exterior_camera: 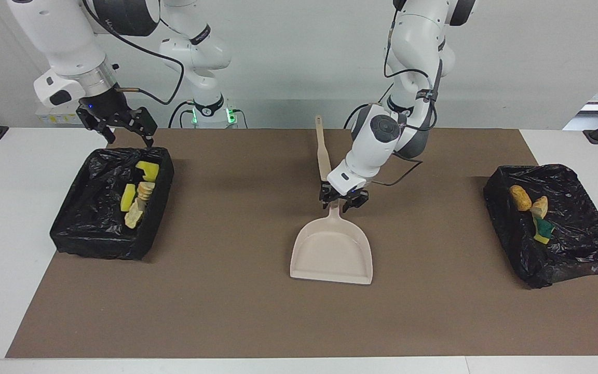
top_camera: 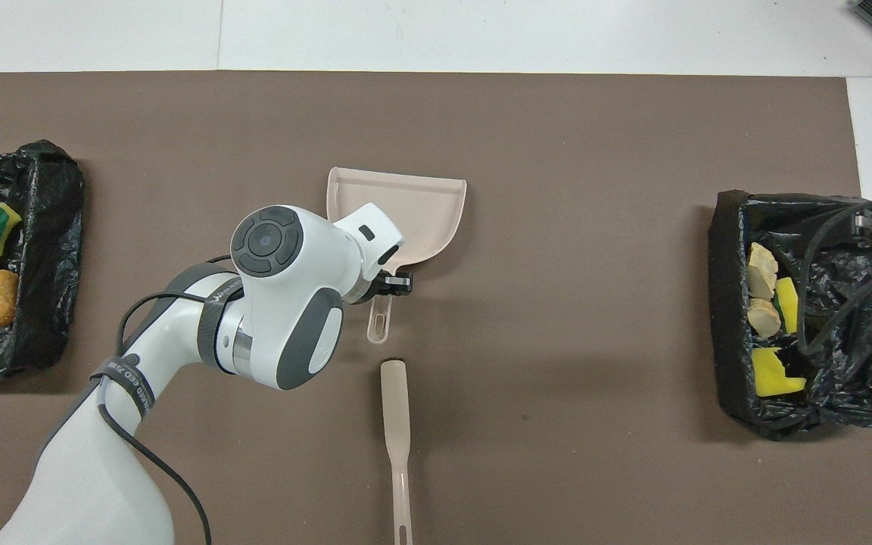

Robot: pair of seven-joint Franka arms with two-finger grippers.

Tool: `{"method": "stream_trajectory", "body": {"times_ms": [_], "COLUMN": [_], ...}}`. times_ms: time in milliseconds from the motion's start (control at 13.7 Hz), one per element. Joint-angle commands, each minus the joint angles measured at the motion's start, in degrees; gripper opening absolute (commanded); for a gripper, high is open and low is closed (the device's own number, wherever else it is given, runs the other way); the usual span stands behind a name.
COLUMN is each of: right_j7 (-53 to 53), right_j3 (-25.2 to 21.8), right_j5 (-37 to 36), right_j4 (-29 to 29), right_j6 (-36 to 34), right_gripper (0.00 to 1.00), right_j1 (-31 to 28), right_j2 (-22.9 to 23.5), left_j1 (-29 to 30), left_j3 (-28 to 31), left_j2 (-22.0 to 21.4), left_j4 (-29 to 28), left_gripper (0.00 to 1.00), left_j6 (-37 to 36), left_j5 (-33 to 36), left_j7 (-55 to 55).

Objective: Sweep and dump trash in bin
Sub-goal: 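Bring the empty dustpan back toward the table center with the left gripper, then release the dustpan on the table and withdraw the left gripper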

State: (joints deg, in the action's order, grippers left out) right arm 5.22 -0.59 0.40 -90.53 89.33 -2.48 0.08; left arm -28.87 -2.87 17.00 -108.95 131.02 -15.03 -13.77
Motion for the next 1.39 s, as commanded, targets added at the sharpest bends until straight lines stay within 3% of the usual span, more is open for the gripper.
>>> {"method": "stream_trajectory", "body": {"times_ms": [0,366,512,732,952,1098,1318], "right_j7": [0.76,0.84,0.84,0.49,0.58,0.14,0.05], "right_j3": [0.07,0.07,0.24,0.16,0.16,0.24,0.24], "right_j5": [-0.14,-0.14,-0.14,-0.14,-0.22,-0.4,-0.49], "right_j4": [-0.69,-2.54,-2.72,-2.98,-3.77,-3.25,-3.25], "right_j6": [-0.56,-0.47,-0.55,-0.56,-0.21,-0.12,0.14], "right_gripper": [1.0,1.0,1.0,1.0,1.0,1.0,1.0], "right_j1": [-1.29,-0.68,-0.42,-0.5,-0.59,-0.85,-1.21], "right_j2": [-0.6,-1.84,-1.93,-2.01,-2.63,-2.19,-2.1], "left_j1": [0.91,6.71,11.71,20.14,30.0,31.5,31.68], "left_j3": [2.16,2.43,3.05,3.05,3.05,3.05,2.96], "left_j2": [-2.23,-9.86,-12.76,-16.1,-20.05,-22.7,-22.62], "left_j4": [3.73,4.98,6.46,9.64,9.55,9.81,11.92], "left_gripper": [1.0,1.0,1.0,1.0,1.0,1.0,1.0], "left_j6": [-8.82,-17.53,-22.7,-32.29,-32.67,-34.77,-38.02], "left_j5": [0.35,11.25,12.82,16.62,16.18,16.62,17.14], "left_j7": [0.59,1.47,1.91,13.91,19.48,19.49,19.49]}}
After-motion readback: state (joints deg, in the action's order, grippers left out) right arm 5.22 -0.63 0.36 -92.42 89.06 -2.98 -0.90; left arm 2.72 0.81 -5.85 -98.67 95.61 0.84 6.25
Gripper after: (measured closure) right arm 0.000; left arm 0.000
